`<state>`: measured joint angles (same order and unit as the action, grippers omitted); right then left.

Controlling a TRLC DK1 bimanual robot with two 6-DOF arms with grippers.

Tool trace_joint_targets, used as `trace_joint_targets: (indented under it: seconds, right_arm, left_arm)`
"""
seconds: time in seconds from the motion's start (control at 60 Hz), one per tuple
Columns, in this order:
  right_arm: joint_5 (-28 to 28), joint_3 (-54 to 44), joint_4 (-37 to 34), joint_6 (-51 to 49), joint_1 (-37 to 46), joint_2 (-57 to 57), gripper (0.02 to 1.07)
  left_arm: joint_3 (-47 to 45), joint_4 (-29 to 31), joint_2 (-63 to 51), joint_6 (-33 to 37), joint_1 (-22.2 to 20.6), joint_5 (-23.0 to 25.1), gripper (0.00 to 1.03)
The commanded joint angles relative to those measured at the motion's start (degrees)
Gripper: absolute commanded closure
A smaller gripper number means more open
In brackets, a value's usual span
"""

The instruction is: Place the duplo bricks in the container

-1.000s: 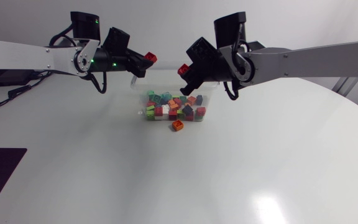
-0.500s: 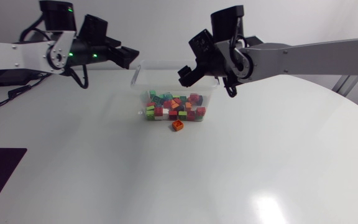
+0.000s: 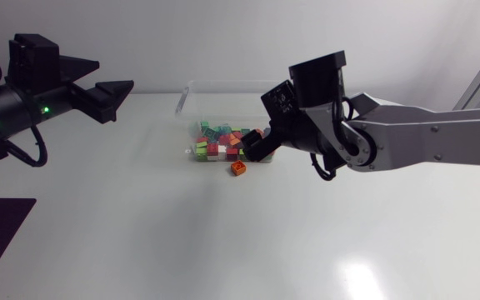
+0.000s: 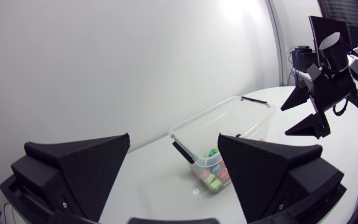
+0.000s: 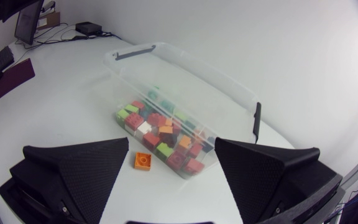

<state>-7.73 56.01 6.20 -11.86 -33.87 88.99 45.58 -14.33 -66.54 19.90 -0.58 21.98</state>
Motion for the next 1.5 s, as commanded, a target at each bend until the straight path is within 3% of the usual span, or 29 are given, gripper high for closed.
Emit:
trace_joint_targets:
  seconds: [0.0,0.367,0.717,1.483]
  right_arm:
    - [-0.4,-2.9,1.7,2.8,-0.8,0.3,0.07]
    - [-0.9,-2.7,9.5,5.7,-3.0,13.8,0.07]
    - [-0.8,4.7,9.1,7.3,-2.2,28.2,0.07]
    - [0.3,10.4,16.5,8.4,-0.4,38.2,0.13]
  left_arm:
    - [-4.7,-1.1,2.5,-1.7,1.3,-0.3,0.05]
    - [-19.7,-7.6,10.4,-5.6,1.7,-7.3,0.05]
    - [-26.2,-9.6,12.9,-7.4,-0.1,-9.4,0.05]
    - [-36.9,-9.8,28.6,-11.7,0.6,-10.7,0.05]
